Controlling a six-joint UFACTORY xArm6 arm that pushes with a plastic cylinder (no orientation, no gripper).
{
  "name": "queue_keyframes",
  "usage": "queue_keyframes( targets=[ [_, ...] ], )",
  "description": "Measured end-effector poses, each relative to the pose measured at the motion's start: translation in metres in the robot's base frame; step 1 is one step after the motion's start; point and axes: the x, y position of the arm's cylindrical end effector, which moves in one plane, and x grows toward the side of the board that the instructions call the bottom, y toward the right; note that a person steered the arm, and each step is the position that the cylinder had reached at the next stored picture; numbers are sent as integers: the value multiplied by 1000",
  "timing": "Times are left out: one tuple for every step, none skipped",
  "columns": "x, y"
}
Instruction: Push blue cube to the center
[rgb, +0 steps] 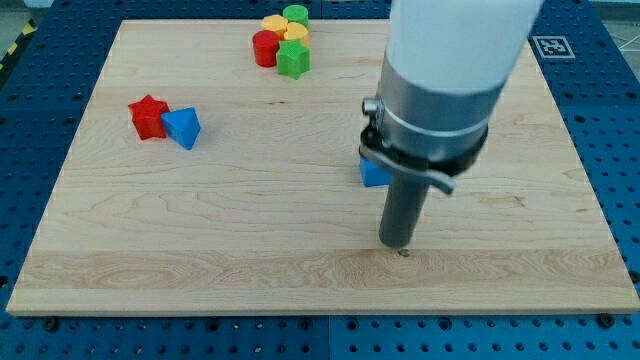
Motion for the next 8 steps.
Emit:
queue_keyframes(
  targets=[
    [-34,0],
    [-66,0],
    [-70,-1],
    [-59,-1],
    [-70,-1],
    [-119,-1],
    [-147,-1],
    [-147,-1]
  ],
)
